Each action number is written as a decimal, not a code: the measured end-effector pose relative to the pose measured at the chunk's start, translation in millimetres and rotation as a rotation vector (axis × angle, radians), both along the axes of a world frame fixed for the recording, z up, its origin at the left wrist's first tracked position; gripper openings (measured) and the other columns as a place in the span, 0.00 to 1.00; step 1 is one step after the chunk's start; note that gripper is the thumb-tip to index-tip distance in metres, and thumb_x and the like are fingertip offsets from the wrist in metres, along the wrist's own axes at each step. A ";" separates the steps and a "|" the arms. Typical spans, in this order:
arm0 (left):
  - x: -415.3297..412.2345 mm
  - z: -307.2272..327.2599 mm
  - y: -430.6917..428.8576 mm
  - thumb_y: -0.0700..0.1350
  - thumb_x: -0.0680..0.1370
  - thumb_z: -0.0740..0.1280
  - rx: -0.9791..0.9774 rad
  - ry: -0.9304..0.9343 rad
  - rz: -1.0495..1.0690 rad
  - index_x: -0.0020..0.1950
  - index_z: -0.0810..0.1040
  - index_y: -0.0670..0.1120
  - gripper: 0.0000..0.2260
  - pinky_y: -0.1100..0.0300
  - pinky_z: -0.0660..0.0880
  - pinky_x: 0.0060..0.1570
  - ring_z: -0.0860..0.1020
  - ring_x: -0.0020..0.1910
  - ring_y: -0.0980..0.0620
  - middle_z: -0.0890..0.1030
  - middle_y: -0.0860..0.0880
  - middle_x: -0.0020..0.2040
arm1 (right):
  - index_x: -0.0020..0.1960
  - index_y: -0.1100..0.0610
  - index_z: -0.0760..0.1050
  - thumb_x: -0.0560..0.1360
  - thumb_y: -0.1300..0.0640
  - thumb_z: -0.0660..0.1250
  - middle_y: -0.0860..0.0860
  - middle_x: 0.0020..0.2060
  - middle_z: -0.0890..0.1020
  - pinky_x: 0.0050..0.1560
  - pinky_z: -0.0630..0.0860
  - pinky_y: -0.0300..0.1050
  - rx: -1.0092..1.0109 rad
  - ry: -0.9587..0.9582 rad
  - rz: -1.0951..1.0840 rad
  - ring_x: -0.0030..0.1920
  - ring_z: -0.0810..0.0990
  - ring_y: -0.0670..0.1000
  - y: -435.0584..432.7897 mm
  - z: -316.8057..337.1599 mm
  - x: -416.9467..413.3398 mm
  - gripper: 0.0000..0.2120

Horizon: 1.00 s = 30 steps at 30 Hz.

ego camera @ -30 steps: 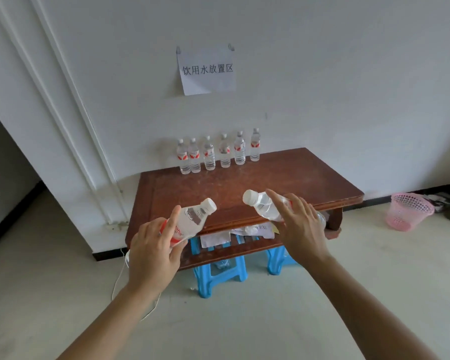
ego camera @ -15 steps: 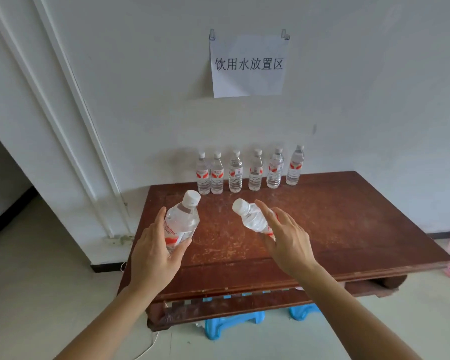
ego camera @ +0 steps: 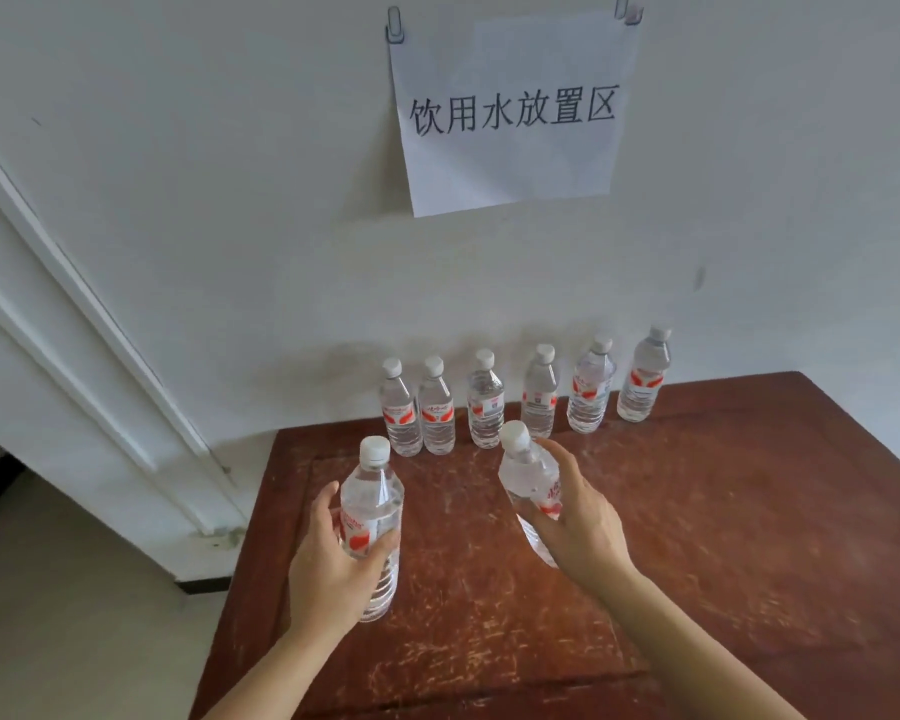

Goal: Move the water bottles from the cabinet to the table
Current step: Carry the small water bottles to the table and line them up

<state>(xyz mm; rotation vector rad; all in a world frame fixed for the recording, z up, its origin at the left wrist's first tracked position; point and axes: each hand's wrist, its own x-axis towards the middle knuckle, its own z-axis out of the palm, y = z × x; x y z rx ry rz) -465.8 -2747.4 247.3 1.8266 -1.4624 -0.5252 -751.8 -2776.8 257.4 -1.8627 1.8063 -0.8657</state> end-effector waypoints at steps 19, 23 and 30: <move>65.5 -53.2 -163.5 0.49 0.68 0.81 0.088 0.060 0.063 0.67 0.69 0.49 0.33 0.53 0.75 0.55 0.78 0.54 0.51 0.79 0.53 0.57 | 0.70 0.51 0.57 0.74 0.51 0.77 0.46 0.53 0.78 0.46 0.73 0.45 0.177 -0.330 -0.067 0.51 0.81 0.54 -140.0 -66.9 129.3 0.35; 84.3 -62.8 -181.6 0.47 0.69 0.80 0.105 0.079 0.006 0.68 0.69 0.51 0.32 0.53 0.76 0.56 0.77 0.53 0.53 0.76 0.57 0.55 | 0.72 0.55 0.57 0.74 0.57 0.77 0.48 0.56 0.78 0.50 0.72 0.44 0.196 -0.356 -0.022 0.54 0.79 0.52 -151.1 -79.9 159.6 0.36; 119.9 -80.5 -200.5 0.44 0.72 0.78 0.187 0.060 -0.201 0.72 0.63 0.53 0.34 0.57 0.77 0.52 0.80 0.54 0.52 0.79 0.54 0.59 | 0.74 0.43 0.53 0.78 0.56 0.73 0.54 0.66 0.75 0.55 0.73 0.45 0.197 -0.323 0.058 0.61 0.78 0.54 -164.9 -93.9 183.7 0.36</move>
